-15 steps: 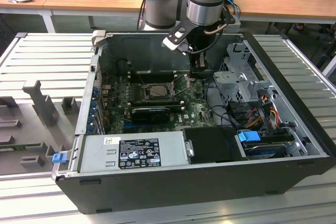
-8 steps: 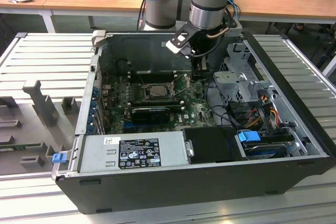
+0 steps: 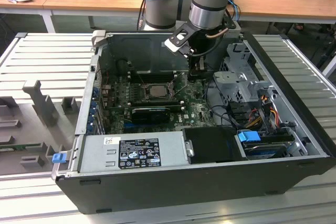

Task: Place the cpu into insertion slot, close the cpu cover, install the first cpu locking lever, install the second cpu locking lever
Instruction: 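Close the cpu cover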

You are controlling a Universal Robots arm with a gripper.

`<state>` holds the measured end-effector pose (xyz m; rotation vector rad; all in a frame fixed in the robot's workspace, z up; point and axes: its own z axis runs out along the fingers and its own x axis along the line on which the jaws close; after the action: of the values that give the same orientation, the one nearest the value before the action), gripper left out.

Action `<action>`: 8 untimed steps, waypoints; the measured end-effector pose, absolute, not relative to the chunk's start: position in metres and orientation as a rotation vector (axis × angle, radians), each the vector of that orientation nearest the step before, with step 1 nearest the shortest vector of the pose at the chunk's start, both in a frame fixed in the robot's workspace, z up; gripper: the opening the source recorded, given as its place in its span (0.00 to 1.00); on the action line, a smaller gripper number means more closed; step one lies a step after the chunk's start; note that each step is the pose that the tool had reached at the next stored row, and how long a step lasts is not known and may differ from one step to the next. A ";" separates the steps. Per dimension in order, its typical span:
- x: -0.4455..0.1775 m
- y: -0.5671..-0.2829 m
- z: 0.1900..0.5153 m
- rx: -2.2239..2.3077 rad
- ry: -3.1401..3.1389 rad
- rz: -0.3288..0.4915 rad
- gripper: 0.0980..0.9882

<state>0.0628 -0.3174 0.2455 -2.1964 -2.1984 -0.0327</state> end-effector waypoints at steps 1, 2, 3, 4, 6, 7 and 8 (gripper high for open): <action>0.063 -0.317 0.246 -2.196 -2.199 -0.033 0.01; 0.063 -0.317 0.246 -2.195 -2.199 -0.033 0.01; 0.063 -0.317 0.246 -2.195 -2.199 -0.034 0.01; 0.063 -0.317 0.245 -2.195 -2.198 -0.034 0.01; 0.063 -0.318 0.246 -2.195 -2.199 -0.034 0.01; 0.062 -0.318 0.246 -2.195 -2.198 -0.034 0.01; 0.062 -0.318 0.246 -2.195 -2.199 -0.034 0.01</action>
<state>0.0622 -0.3183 0.2456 -2.1950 -2.1985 -0.0338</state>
